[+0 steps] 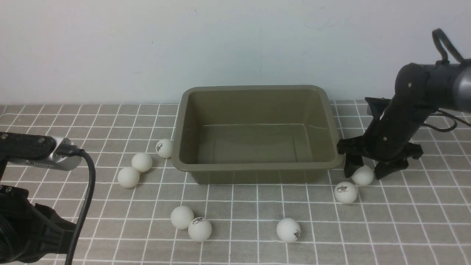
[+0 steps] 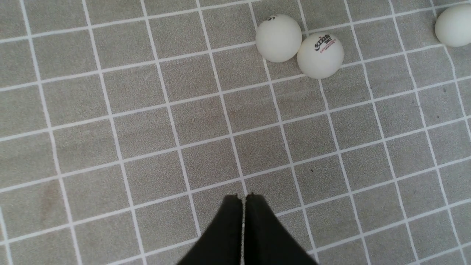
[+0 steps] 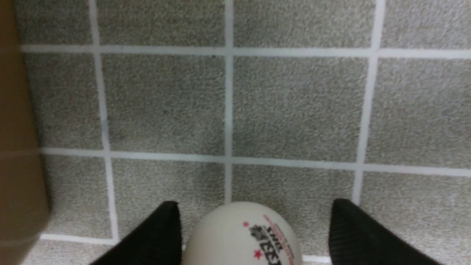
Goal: Put the table tennis balls into the box on the grey coffee tablecloth.
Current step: 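Reach for and grasp a ping pong ball on the table, then release the ping pong ball into the bin and lift the gripper away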
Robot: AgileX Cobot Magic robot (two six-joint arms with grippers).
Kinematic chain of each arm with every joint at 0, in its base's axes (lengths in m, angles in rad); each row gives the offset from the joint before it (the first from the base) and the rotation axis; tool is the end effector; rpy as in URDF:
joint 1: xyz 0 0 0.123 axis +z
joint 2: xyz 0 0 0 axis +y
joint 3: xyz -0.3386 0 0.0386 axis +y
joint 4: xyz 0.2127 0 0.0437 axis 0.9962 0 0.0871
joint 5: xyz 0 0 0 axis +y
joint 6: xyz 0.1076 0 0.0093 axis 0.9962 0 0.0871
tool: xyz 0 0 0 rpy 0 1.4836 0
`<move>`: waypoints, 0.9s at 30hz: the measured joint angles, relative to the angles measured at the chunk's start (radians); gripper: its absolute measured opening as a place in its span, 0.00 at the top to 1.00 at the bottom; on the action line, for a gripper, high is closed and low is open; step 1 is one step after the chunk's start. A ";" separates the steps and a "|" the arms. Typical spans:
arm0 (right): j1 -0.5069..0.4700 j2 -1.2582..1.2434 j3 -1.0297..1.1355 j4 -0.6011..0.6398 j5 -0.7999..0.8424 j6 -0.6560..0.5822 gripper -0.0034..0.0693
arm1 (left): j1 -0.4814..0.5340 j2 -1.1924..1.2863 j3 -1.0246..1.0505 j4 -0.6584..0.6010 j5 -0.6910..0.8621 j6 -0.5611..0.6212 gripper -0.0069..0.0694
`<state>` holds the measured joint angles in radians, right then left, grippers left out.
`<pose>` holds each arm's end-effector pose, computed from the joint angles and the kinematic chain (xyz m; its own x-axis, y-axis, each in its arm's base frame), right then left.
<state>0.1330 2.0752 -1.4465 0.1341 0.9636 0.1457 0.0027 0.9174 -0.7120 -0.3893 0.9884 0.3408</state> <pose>0.3974 0.0651 0.2039 -0.9951 0.0882 -0.0440 0.0822 0.9891 0.1223 0.0911 -0.0340 0.3248 -0.8534 0.1102 -0.5094 0.2525 0.9424 -0.2192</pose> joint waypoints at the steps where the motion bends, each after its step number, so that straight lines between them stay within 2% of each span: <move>1: 0.000 0.000 -0.001 -0.002 0.000 0.000 0.35 | 0.000 0.000 0.000 0.000 0.000 0.000 0.92; 3: 0.000 -0.001 -0.002 -0.022 0.006 0.000 0.48 | 0.000 0.000 0.000 0.000 0.000 0.000 0.92; 9: -0.025 -0.091 0.000 -0.077 0.065 0.009 0.46 | 0.000 0.000 0.000 0.000 0.000 0.000 0.92; 13: -0.028 -0.249 0.000 -0.029 0.089 0.010 0.46 | 0.000 0.000 0.000 0.000 -0.002 0.000 0.92; 17: 0.058 -0.331 -0.004 0.055 0.036 -0.030 0.46 | 0.000 0.000 0.000 0.000 -0.013 0.000 0.92; 20: 0.154 -0.301 -0.021 0.098 -0.030 -0.070 0.46 | 0.000 0.000 0.000 -0.001 -0.023 0.000 0.92; 22: 0.178 -0.271 -0.042 0.104 -0.037 -0.073 0.46 | 0.000 0.000 0.000 -0.001 -0.023 0.000 0.92; 25: 0.207 -0.193 -0.110 0.103 -0.021 -0.076 0.41 | 0.000 0.000 0.000 -0.004 -0.023 0.000 0.92; 27: 0.211 -0.142 -0.175 0.084 0.063 -0.076 0.25 | 0.000 0.000 0.000 -0.007 -0.023 0.000 0.92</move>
<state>0.3442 1.9333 -1.6218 0.2181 1.0268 0.0692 0.0027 0.9174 -0.7120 -0.3963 0.9653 0.3408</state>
